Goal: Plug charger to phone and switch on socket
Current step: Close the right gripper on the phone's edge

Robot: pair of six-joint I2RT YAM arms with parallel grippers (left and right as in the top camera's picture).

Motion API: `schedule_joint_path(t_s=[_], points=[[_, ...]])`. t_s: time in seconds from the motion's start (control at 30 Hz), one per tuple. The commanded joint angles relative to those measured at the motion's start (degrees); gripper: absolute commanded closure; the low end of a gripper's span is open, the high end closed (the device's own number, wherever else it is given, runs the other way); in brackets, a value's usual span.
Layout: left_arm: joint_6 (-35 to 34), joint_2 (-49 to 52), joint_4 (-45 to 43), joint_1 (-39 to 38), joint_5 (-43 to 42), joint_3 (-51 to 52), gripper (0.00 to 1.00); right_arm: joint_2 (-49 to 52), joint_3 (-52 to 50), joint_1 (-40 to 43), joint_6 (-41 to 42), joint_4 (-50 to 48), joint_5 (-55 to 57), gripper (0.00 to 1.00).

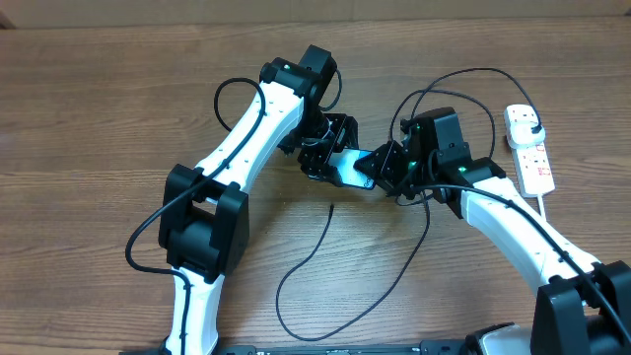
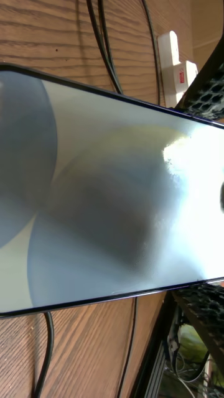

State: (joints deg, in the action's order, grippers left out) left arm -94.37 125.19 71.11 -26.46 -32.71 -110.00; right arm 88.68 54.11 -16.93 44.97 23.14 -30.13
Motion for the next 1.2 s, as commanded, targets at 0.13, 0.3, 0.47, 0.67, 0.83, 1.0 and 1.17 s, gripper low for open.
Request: schedule_joint_path(t_s=[0.13,0.3,0.47,0.67,0.83,1.0,1.17], points=[[-2.2,0.5,0.2,-1.0,-2.8,-1.7,0.96,0.1,1.2,-0.2,0.2,0.2,2.8,0.78],[-2.8,0.5,0.1,-1.1,-3.8,-1.7,0.96,0.1,1.2,-0.2,1.3,0.2,3.8,0.78],[-2.8,0.5,0.1,-1.2,-3.8,-1.7,0.96,0.1,1.2,-0.2,1.6,-0.1,3.8,0.80],[-2.8,0.5,0.1,-1.4,-3.8,-1.7,0.96,0.1,1.2,-0.2,1.6,-0.1,3.8,0.90],[-2.7,0.5,-0.5,-1.4,-4.3,-1.7,0.96,0.1,1.2,-0.2,1.6,-0.1,3.8,0.96],[-2.7,0.5,-1.1,-1.4,-4.4,-1.7,0.96,0.1,1.2,-0.2,1.5,-0.1,3.8,0.96],[-2.7,0.5,-1.1,-1.4,-4.3,-1.7,0.96,0.1,1.2,-0.2,1.5,-0.1,3.8,0.96]])
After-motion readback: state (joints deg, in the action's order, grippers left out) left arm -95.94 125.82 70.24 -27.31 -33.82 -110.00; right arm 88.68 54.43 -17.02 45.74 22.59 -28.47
